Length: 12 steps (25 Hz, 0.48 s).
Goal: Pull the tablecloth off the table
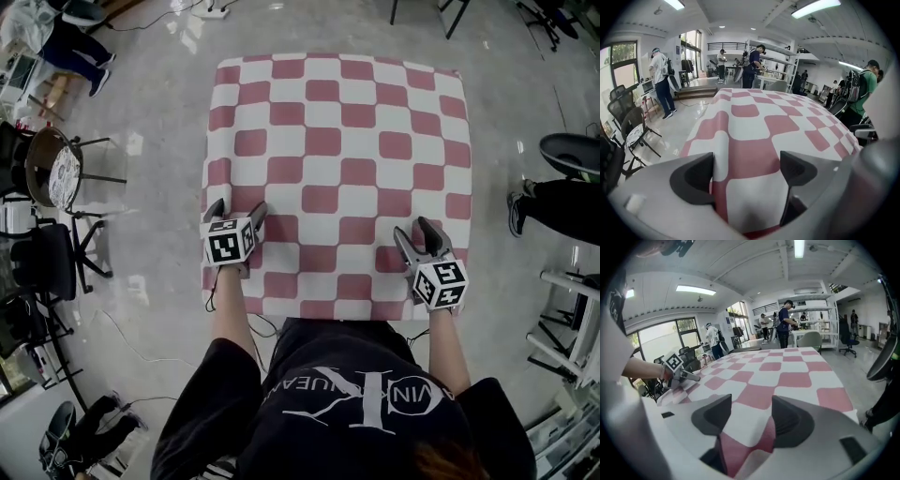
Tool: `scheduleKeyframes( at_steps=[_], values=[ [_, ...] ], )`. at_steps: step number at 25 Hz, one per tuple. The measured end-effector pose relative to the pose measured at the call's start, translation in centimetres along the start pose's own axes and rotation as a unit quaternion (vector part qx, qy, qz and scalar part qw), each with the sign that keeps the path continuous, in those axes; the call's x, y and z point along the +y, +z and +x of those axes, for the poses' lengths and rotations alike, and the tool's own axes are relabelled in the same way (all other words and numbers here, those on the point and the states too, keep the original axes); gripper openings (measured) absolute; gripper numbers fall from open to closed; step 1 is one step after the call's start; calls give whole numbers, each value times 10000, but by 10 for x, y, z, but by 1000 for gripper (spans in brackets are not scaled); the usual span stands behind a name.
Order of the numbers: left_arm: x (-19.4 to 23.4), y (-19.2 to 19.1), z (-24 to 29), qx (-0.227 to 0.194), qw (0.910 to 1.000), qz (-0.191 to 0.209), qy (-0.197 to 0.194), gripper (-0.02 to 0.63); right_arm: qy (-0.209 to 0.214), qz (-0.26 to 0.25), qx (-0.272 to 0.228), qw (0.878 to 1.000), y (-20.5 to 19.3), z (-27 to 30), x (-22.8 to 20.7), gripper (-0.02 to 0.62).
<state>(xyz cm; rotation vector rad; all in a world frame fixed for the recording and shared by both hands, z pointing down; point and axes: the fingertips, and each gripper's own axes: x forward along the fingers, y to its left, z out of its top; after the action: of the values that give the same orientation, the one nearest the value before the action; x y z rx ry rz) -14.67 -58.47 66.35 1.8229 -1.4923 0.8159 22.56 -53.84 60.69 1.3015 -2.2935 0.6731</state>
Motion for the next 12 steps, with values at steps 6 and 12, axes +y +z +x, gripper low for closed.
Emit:
scheduleKeyframes(
  at_steps=[6, 12],
  values=[
    [-5, 0, 1, 79, 9999, 51, 112, 420, -491, 129, 147, 9986, -3, -1, -58, 252],
    [-11, 2, -1, 62, 9998, -53, 186, 318, -965, 324, 440, 9938, -1, 0, -113, 291]
  ],
)
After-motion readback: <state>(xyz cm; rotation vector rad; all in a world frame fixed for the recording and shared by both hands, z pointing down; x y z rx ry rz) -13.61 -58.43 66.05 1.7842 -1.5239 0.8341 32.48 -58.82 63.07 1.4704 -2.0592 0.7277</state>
